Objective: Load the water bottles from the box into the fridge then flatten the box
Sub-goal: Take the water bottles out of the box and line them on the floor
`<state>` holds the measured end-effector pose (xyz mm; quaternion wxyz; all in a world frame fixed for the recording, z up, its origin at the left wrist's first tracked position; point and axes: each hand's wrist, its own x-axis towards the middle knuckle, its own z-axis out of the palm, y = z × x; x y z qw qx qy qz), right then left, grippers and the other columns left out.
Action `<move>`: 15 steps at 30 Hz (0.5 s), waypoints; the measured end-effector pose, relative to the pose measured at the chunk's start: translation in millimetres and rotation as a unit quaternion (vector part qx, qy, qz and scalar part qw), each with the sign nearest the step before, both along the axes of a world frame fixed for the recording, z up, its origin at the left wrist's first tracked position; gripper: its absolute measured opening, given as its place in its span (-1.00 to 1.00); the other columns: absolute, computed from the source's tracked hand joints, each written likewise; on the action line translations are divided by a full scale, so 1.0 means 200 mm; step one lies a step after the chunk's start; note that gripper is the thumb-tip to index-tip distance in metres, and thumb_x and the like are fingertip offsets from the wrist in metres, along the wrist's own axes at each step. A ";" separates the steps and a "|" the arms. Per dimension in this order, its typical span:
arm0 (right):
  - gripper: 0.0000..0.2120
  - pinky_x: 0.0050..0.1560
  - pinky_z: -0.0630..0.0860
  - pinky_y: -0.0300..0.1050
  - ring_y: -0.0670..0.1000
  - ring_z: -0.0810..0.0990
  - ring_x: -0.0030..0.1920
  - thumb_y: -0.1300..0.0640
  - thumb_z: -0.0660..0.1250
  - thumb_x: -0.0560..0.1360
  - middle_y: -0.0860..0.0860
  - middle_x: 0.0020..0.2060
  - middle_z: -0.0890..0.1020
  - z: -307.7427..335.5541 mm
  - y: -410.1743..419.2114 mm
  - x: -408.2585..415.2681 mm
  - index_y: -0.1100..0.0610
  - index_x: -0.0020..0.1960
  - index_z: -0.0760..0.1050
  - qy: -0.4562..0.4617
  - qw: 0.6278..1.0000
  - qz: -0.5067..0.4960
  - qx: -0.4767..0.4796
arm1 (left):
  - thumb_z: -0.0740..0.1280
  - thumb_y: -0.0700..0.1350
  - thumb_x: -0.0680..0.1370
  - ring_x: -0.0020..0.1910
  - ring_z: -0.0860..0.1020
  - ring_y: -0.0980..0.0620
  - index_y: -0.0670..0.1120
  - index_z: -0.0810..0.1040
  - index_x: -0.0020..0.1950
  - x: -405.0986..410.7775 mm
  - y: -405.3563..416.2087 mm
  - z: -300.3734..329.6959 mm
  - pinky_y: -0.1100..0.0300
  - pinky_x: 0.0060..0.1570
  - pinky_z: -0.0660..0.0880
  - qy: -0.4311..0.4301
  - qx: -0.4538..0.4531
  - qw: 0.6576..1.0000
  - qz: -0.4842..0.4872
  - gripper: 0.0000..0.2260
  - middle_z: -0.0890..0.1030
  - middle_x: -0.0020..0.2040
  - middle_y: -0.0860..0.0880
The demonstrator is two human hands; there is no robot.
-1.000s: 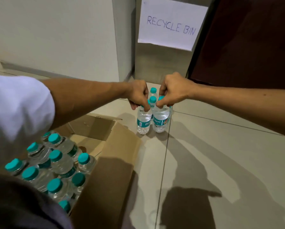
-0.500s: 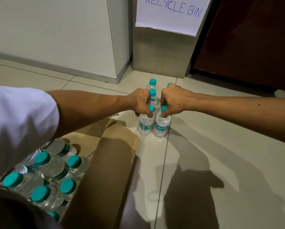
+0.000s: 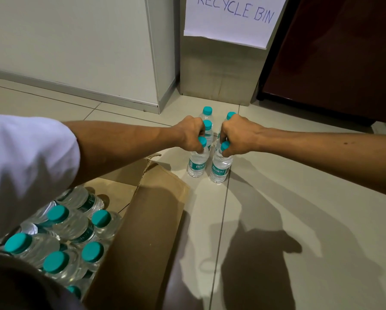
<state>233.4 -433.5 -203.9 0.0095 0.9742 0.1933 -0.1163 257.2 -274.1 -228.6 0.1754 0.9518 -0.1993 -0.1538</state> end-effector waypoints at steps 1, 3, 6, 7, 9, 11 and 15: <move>-0.65 -0.13 0.61 -0.18 -0.01 0.63 -0.15 0.03 0.55 0.39 0.04 -0.07 0.67 0.00 -0.01 0.00 0.17 0.08 0.61 -0.004 1.000 0.001 0.000 | 0.49 -0.09 0.45 0.00 0.52 0.02 -0.15 0.46 0.28 0.00 0.00 0.00 0.20 0.08 0.50 -0.001 0.001 1.000 0.002 -0.55 0.57 0.15 -0.06; -0.64 -0.13 0.61 -0.17 -0.01 0.61 -0.17 -0.01 0.55 0.38 0.03 -0.09 0.65 0.01 -0.01 0.00 0.16 0.06 0.60 -0.009 1.000 0.002 -0.004 | 0.49 -0.08 0.46 -0.05 0.49 0.02 -0.15 0.46 0.26 0.01 0.01 0.02 0.24 0.00 0.47 -0.007 0.007 1.000 0.005 -0.56 0.55 0.09 -0.05; -0.62 -0.20 0.55 -0.21 -0.02 0.58 -0.21 -0.09 0.54 0.37 0.03 -0.14 0.63 0.05 -0.01 0.00 0.16 0.01 0.58 -0.018 1.000 0.010 -0.020 | 0.48 -0.03 0.46 -0.09 0.49 0.00 -0.15 0.45 0.23 0.01 0.03 0.07 0.26 -0.12 0.49 -0.009 0.025 1.000 0.003 -0.58 0.49 -0.02 -0.02; -0.60 -0.23 0.54 -0.21 -0.02 0.58 -0.22 -0.11 0.54 0.36 0.03 -0.16 0.63 0.07 -0.01 0.00 0.16 0.01 0.58 -0.024 0.999 0.012 -0.023 | 0.48 -0.02 0.46 -0.09 0.50 -0.01 -0.14 0.44 0.23 0.01 0.04 0.09 0.25 -0.12 0.51 -0.006 0.032 0.999 0.001 -0.57 0.48 -0.04 -0.01; -0.58 -0.26 0.54 -0.20 -0.02 0.58 -0.23 -0.15 0.53 0.36 0.01 -0.19 0.62 0.12 0.01 0.00 0.16 0.01 0.58 -0.039 0.999 0.017 -0.020 | 0.47 -0.01 0.46 -0.06 0.53 -0.04 -0.14 0.43 0.24 -0.01 0.07 0.14 0.20 -0.08 0.56 -0.002 0.048 0.999 -0.003 -0.56 0.47 -0.03 -0.01; -0.57 -0.31 0.50 -0.22 -0.04 0.57 -0.24 -0.17 0.52 0.36 -0.02 -0.22 0.60 0.17 0.04 0.00 0.14 0.02 0.57 -0.056 0.998 0.021 -0.011 | 0.47 0.00 0.46 -0.02 0.56 -0.09 -0.14 0.43 0.24 -0.03 0.11 0.20 0.14 -0.03 0.61 0.000 0.063 0.998 -0.002 -0.56 0.48 -0.01 -0.03; -0.56 -0.27 0.57 -0.14 -0.06 0.55 -0.27 -0.21 0.50 0.35 -0.07 -0.27 0.57 0.25 0.16 -0.06 0.13 0.00 0.60 -0.089 0.994 0.067 0.014 | 0.49 0.02 0.44 -0.04 0.60 -0.10 -0.16 0.46 0.22 -0.11 0.27 0.31 0.07 -0.04 0.62 -0.012 0.091 0.996 0.008 -0.54 0.55 -0.02 -0.06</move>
